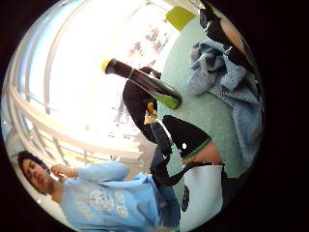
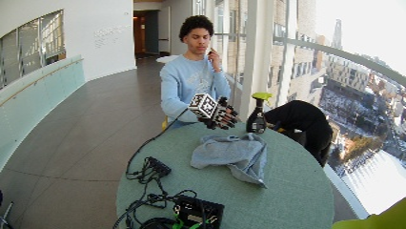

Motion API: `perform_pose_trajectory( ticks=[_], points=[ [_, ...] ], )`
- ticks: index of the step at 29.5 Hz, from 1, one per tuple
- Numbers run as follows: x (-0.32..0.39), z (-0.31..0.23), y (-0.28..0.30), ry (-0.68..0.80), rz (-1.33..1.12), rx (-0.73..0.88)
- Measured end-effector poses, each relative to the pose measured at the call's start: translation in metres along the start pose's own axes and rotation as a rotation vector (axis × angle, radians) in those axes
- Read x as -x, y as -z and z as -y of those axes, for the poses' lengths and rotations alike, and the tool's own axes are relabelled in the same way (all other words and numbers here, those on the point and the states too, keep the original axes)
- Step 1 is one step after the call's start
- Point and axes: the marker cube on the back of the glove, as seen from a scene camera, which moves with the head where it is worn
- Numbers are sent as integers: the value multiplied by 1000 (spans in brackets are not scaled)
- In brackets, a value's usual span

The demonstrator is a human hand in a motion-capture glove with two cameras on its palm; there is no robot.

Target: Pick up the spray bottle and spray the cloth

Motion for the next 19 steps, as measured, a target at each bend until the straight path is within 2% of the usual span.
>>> perform_pose_trajectory(
  ticks=[9,19],
  points=[
    [-63,-73,42,-62,-234,14],
    [-90,-91,55,-74,-302,36]
  ],
)
